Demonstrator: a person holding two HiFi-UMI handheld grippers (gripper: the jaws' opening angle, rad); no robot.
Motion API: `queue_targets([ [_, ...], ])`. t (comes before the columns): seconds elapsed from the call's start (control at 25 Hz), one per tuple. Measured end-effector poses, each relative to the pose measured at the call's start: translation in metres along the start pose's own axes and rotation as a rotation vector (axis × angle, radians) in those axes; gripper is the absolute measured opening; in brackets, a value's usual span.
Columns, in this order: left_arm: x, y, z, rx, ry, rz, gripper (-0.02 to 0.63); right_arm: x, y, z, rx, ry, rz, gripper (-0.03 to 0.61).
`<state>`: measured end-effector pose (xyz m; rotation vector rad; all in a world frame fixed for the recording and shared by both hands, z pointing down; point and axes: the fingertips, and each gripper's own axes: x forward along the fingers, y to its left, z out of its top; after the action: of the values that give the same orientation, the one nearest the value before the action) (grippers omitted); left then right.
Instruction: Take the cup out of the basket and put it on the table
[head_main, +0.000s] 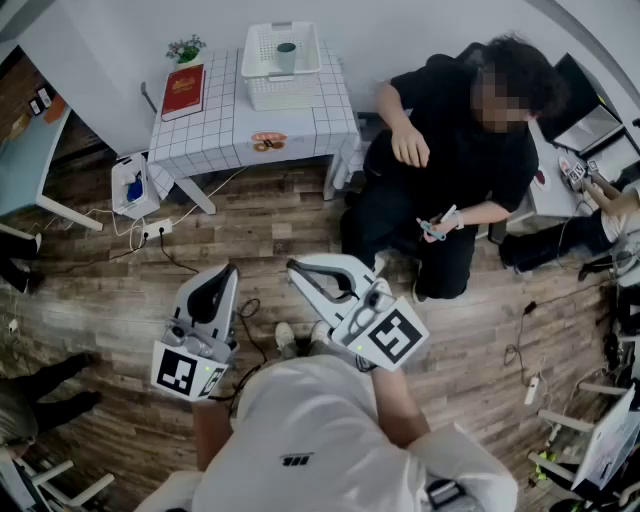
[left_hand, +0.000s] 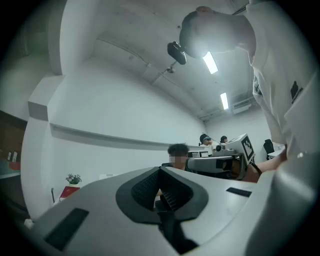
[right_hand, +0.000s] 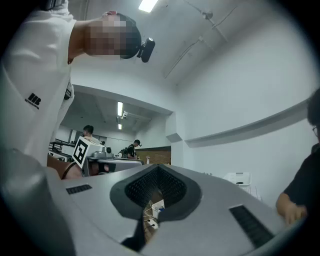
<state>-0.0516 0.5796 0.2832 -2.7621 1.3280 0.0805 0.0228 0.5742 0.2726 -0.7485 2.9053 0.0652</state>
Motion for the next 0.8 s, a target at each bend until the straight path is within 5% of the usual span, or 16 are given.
queue_targets([
  [0.8,0.034,-0.038,-0.008,0.018,0.050,0.042,0.011,-0.040,-0.036,-0.003,0.004,-0.018,-0.001,0.012],
])
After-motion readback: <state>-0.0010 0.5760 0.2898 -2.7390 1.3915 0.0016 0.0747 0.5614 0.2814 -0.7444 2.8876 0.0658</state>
